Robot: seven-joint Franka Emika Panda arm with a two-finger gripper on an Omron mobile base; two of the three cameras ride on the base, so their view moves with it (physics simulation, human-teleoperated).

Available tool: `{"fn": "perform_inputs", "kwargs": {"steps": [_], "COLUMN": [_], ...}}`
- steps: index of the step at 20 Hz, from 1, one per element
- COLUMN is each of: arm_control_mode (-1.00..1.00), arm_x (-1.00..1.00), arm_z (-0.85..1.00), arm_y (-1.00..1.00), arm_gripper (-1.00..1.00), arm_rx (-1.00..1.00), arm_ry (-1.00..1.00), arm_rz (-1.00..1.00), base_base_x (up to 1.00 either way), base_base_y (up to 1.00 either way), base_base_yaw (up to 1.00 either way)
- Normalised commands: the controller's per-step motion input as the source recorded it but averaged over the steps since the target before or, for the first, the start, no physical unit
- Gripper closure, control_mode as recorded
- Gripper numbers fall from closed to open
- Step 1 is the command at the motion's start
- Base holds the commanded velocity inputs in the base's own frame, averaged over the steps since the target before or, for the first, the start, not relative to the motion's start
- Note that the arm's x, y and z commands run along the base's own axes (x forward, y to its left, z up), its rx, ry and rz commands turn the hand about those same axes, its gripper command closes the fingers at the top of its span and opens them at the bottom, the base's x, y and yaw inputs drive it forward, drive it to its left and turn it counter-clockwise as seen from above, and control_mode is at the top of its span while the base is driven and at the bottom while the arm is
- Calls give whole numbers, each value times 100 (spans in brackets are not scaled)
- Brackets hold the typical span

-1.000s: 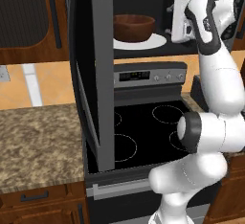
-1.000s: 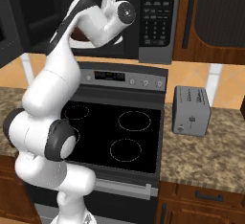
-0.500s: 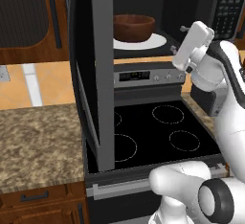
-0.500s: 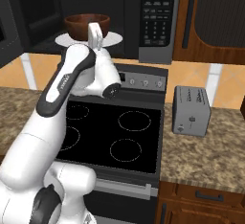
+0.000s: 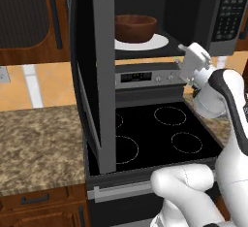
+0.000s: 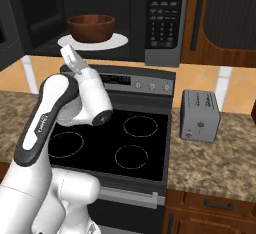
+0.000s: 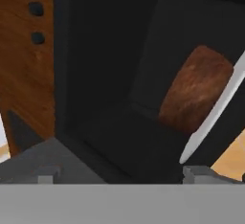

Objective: Open the microwave, place the bowl with waffle inside the microwave, then close the microwave door and turn it on.

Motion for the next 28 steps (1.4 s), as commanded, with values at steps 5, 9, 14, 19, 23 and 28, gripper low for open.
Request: {"fn": "perform_inputs", "kwargs": {"steps": [5,9,14,19,23,28], "arm_control_mode": [-100,-100,-100,-100,-100,-100], "arm_x": [-88,-29,0,0,0,1], "arm_z": [12,-38,-57,-80,-79,-60], "arm_y": [-17,2,21,48,18,3], "arm_gripper": [-100,-100,-100,-100,-100,-100], "arm_rx": [-96,-100,-100,-76,-42,-40], "arm_ry": [7,17,25,1,-9,-7], "arm_rz": [-3,-1,0,0,0,-2], "base_base_x": [0,0,0,0,0,0], "base_base_y": [0,0,0,0,0,0], "base_base_yaw": [0,0,0,0,0,0]}}
